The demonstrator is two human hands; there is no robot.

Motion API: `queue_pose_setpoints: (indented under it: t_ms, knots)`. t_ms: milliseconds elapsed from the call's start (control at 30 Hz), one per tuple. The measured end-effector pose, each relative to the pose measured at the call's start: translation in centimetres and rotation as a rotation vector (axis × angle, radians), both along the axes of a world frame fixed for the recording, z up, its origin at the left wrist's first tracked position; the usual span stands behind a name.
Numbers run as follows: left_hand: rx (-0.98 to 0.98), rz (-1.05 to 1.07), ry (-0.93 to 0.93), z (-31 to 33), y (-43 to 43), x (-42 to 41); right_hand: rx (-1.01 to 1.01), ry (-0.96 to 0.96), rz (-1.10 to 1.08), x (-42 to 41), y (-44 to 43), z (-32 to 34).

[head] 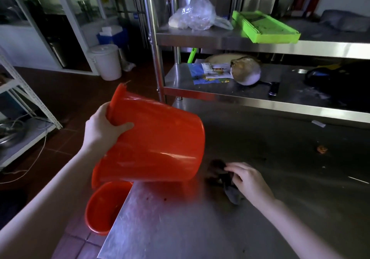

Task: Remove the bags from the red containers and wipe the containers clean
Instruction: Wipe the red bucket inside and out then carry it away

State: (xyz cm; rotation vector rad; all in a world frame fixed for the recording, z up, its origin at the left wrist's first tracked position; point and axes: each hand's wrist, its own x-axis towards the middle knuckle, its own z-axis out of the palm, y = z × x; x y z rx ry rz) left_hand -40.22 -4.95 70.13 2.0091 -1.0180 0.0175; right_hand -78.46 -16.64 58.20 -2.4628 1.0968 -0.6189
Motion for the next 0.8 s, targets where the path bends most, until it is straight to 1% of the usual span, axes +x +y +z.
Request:
queue_pose_setpoints:
  t_ms: [33, 100, 167, 233, 267, 333, 433, 500, 567, 633, 767, 800]
  knots:
    - [-0.005, -0.005, -0.043, 0.3, 0.4, 0.0, 0.028, 0.017, -0.001, 0.0, 0.0, -0.5]
    - [0.015, -0.018, -0.153, 0.9, 1.2, -0.1, 0.104, 0.128, 0.032, 0.5, 0.0, -1.4]
    - [0.061, -0.027, -0.337, 1.4, 1.9, -0.4, 0.132, 0.234, 0.082, 1.2, 0.3, -2.1]
    - [0.087, -0.060, -0.550, 1.6, 2.6, -0.8, 0.104, 0.282, 0.136, 2.4, 0.5, -2.1]
    - [0.094, -0.092, -0.627, 1.7, 3.0, -1.0, 0.078, 0.287, 0.158, 3.3, 0.6, -1.7]
    - [0.112, -0.170, -0.716, 1.9, 3.8, -1.2, 0.032, 0.212, 0.176, 5.3, 0.9, -0.3]
    - [0.115, -0.247, -0.818, 1.8, 5.2, -1.7, -0.023, 0.001, 0.182, 8.2, 1.8, 3.3]
    - [0.115, -0.268, -0.844, 1.6, 6.1, -2.4, -0.058, -0.173, 0.199, 9.9, 2.7, 5.9]
    - [0.114, -0.286, -0.884, 1.2, 6.9, -3.2, -0.051, -0.351, 0.204, 11.7, 3.5, 8.4]
    - [0.113, -0.311, -0.924, 0.9, 7.8, -4.0, 0.068, -0.435, 0.155, 13.4, 4.2, 10.7]
    - [0.171, -0.352, -0.959, 0.4, 10.3, -5.6, 0.547, -0.372, 0.078, 17.3, 4.9, 13.1]
    - [0.183, -0.343, -0.969, 0.3, 11.0, -5.8, 0.628, -0.365, 0.061, 18.2, 5.3, 13.2]
